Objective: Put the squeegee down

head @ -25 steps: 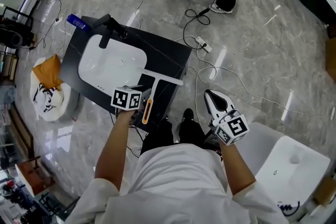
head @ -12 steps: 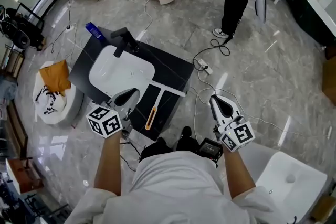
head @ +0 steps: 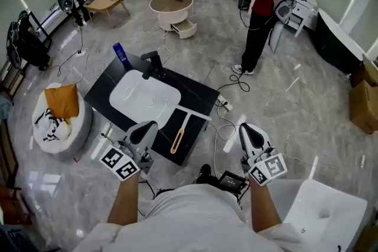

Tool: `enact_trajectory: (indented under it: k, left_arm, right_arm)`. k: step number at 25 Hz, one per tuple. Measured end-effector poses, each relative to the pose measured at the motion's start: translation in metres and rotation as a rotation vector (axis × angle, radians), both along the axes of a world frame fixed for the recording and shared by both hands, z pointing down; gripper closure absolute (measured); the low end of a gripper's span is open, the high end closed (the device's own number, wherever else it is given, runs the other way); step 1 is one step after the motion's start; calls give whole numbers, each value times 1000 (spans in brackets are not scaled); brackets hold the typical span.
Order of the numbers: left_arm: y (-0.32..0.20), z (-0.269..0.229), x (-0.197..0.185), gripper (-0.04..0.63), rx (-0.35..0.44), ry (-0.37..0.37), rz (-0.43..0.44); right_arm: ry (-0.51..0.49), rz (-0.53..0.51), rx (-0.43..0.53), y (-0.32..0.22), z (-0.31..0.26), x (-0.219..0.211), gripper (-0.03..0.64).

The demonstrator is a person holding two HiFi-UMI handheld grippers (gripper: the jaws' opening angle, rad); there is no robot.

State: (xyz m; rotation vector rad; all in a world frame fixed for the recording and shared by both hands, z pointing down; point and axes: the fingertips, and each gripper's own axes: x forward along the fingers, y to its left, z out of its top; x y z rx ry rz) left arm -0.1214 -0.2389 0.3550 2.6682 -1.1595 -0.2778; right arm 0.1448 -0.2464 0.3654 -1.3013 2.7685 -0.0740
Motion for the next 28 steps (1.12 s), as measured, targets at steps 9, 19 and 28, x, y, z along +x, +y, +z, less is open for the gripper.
enact_trajectory:
  k: [9, 19, 28]
  left_arm:
    - [140, 6, -69, 578, 132, -37, -97]
    - [245, 61, -103, 578, 6, -137, -229]
    - [284, 76, -56, 578, -46, -217, -210]
  right_arm:
    - [42, 75, 12, 147, 13, -51, 601]
    - [76, 100, -34, 251, 37, -72, 601]
    - [91, -90, -12, 282, 34, -91, 603]
